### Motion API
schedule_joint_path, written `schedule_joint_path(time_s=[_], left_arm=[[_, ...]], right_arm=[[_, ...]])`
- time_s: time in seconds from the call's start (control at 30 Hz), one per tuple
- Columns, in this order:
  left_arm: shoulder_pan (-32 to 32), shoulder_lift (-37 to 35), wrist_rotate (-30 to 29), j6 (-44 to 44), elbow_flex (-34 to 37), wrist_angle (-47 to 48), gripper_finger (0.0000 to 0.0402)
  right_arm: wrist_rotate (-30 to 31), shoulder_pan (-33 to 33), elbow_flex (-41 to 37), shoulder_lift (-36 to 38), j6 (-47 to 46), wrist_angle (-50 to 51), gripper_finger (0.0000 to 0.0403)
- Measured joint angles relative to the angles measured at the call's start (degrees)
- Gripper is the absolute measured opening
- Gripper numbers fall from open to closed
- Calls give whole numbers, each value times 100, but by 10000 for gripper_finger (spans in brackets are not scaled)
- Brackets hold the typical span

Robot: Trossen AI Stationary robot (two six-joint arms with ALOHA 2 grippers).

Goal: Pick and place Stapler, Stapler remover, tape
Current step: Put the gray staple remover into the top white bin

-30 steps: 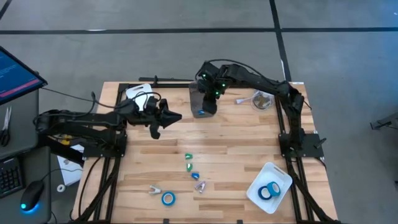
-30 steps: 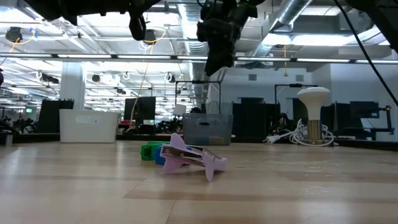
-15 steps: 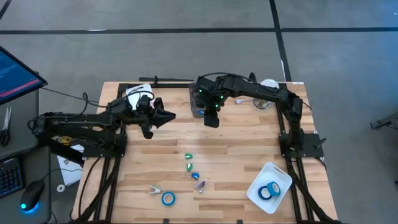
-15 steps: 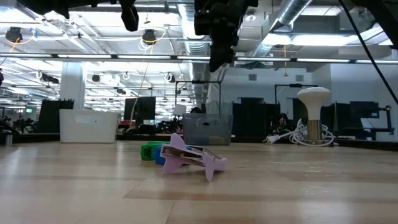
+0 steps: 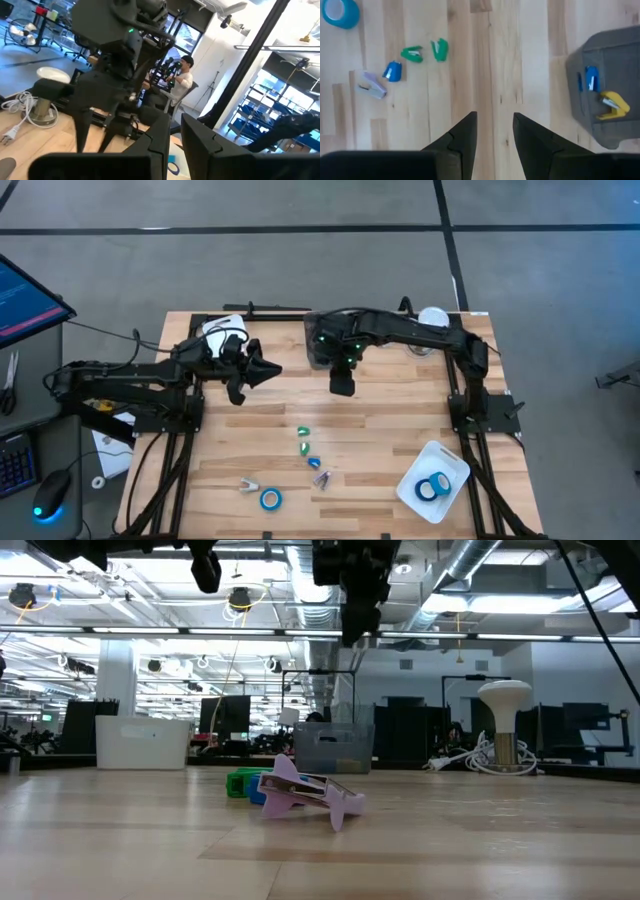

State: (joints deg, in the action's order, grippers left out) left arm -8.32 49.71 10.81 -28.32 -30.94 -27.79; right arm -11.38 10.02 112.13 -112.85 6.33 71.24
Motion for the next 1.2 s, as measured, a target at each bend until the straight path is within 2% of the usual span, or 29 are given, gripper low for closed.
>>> schedule_joint_path(time_s=[0.53, 0.7, 0.9, 1.07, 1.2], left_arm=[[0, 2, 2, 151, 4, 183, 39], [0, 2, 2, 299, 7, 370, 39], [0, -21, 2, 302, 7, 603, 39], [0, -112, 2, 301, 9, 745, 39], [0, -177, 2, 302, 9, 746, 39]], right_arm=[[1129, -299, 7, 989, -278, -159, 117], [1150, -369, 7, 1105, -295, -144, 115], [1148, -371, 0, 1057, -293, 13, 91], [1145, -483, -817, 1244, -507, -246, 71], [1144, -687, -2063, 1816, -878, -1039, 64]])
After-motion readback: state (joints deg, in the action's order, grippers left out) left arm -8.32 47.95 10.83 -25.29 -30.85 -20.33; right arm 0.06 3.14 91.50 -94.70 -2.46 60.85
